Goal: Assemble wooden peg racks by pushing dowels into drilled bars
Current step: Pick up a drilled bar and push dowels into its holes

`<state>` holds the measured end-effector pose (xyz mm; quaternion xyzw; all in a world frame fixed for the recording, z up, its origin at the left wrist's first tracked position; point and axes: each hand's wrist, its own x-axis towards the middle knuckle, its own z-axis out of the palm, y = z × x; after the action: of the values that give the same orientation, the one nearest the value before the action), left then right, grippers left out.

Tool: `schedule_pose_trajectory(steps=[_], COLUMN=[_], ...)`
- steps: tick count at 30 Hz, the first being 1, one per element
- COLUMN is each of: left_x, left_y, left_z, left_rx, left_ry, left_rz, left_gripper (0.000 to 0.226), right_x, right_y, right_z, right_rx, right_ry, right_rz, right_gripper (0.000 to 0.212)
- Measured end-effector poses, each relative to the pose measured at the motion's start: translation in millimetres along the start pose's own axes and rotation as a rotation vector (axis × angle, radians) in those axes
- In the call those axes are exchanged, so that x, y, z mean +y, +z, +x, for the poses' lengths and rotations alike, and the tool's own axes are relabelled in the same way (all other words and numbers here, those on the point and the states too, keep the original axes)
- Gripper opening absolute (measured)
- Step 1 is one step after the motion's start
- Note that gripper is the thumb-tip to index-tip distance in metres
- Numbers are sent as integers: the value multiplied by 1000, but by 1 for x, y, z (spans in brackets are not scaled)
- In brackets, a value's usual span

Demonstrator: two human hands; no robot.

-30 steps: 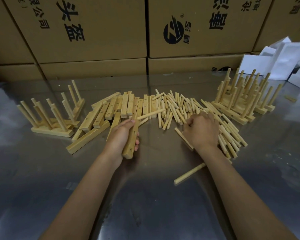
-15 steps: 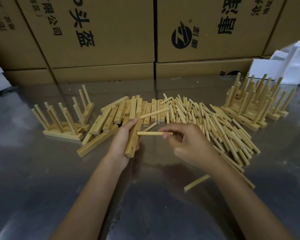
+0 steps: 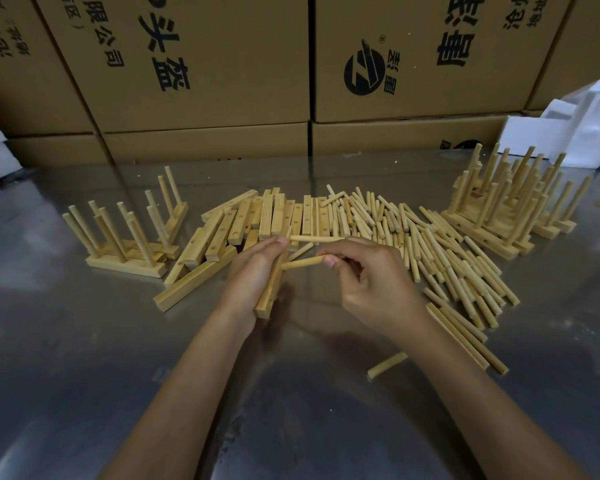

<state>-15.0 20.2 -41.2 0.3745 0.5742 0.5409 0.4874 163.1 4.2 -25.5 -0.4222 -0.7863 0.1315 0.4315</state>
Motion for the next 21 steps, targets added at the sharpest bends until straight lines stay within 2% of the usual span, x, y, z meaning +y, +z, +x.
schedule_pose_trajectory(steps=[4, 9, 15, 21], left_x=[-1, -5, -8, -11], left_y=[0, -1, 0, 2], left_z=[0, 0, 1, 1], left_rx=[-26, -73, -86, -66], left_ry=[5, 1, -21, -34], left_rz=[-25, -63, -101, -132], left_gripper=[28, 21, 20, 25], right_x=[-1, 6, 1, 2], right_y=[4, 9, 16, 18], right_z=[-1, -3, -8, -10], right_rx=[47, 50, 100, 82], right_ry=[44, 223, 236, 270], right_rz=[46, 223, 183, 221], right_gripper=[17, 15, 28, 33])
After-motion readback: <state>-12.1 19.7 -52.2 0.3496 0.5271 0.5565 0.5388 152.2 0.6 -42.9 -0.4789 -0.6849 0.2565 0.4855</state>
